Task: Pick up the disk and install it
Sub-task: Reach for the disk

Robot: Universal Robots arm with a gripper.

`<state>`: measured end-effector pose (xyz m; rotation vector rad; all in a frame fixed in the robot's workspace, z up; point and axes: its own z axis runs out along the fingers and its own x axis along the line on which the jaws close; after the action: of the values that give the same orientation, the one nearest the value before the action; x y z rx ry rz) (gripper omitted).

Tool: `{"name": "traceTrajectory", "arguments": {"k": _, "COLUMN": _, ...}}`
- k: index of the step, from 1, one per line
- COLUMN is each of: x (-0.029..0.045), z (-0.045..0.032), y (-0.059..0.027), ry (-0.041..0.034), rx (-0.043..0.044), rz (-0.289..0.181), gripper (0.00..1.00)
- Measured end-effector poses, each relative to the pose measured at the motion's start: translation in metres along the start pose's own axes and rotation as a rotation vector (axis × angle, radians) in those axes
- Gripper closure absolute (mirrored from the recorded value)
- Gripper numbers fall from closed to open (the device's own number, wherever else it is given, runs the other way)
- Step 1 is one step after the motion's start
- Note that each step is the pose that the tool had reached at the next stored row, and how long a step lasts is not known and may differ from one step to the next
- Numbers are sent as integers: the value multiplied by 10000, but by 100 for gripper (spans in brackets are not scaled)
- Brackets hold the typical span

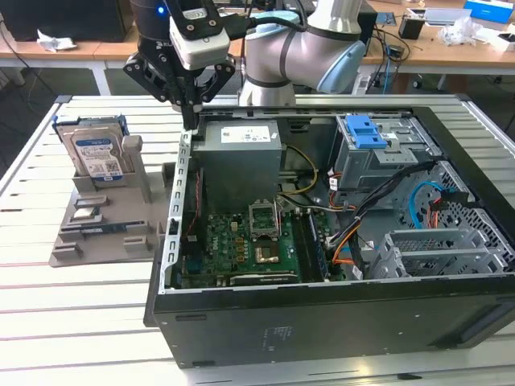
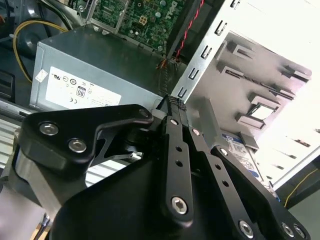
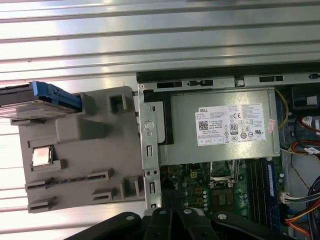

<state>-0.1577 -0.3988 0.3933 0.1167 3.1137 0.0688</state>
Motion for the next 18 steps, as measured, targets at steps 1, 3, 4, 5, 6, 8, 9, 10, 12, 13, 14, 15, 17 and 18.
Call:
{"name": "traceTrajectory", "arguments": {"k": 1, "x": 26, "z": 0, "y": -2, "ry": 0, "rx": 0, "rz": -1, "gripper": 89}}
{"name": "traceTrajectory", "arguments": {"k": 3, "x": 53, "z": -1, "y": -4, "ry": 0, "rx": -1, "rz": 0, "gripper": 89}}
{"name": "traceTrajectory", "arguments": {"k": 4, "x": 64, "z": -2, "y": -5, "ry": 0, "rx": -1, "rz": 0, "gripper": 89}}
{"name": "traceTrajectory", "arguments": {"k": 5, "x": 75, "z": -2, "y": -6, "ry": 0, "rx": 0, "rz": -1, "gripper": 89}}
{"name": "traceTrajectory", "arguments": {"k": 6, "x": 90, "z": -2, "y": -7, "ry": 0, "rx": -1, "rz": -1, "gripper": 89}}
{"name": "traceTrajectory", "arguments": {"k": 8, "x": 121, "z": -3, "y": -9, "ry": -1, "rx": 0, "rz": -1, "gripper": 89}}
{"name": "traceTrajectory", "arguments": {"k": 9, "x": 134, "z": -3, "y": -10, "ry": 0, "rx": 0, "rz": -1, "gripper": 89}}
{"name": "traceTrajectory", "arguments": {"k": 10, "x": 149, "z": -4, "y": -11, "ry": 0, "rx": -1, "rz": -1, "gripper": 89}}
{"name": "traceTrajectory", "arguments": {"k": 12, "x": 174, "z": -4, "y": -13, "ry": 0, "rx": -1, "rz": 0, "gripper": 89}}
{"name": "traceTrajectory", "arguments": {"k": 13, "x": 184, "z": -5, "y": -14, "ry": -1, "rx": -1, "rz": 0, "gripper": 89}}
{"name": "traceTrajectory", "arguments": {"k": 14, "x": 198, "z": -5, "y": -15, "ry": 0, "rx": 0, "rz": -1, "gripper": 89}}
{"name": "traceTrajectory", "arguments": {"k": 15, "x": 208, "z": -5, "y": -16, "ry": 0, "rx": 0, "rz": 0, "gripper": 89}}
{"name": "traceTrajectory", "arguments": {"k": 17, "x": 232, "z": -6, "y": -17, "ry": 0, "rx": -1, "rz": 0, "gripper": 89}}
{"name": "traceTrajectory", "arguments": {"k": 18, "x": 244, "z": -6, "y": -18, "ry": 0, "rx": -1, "rz": 0, "gripper": 89}}
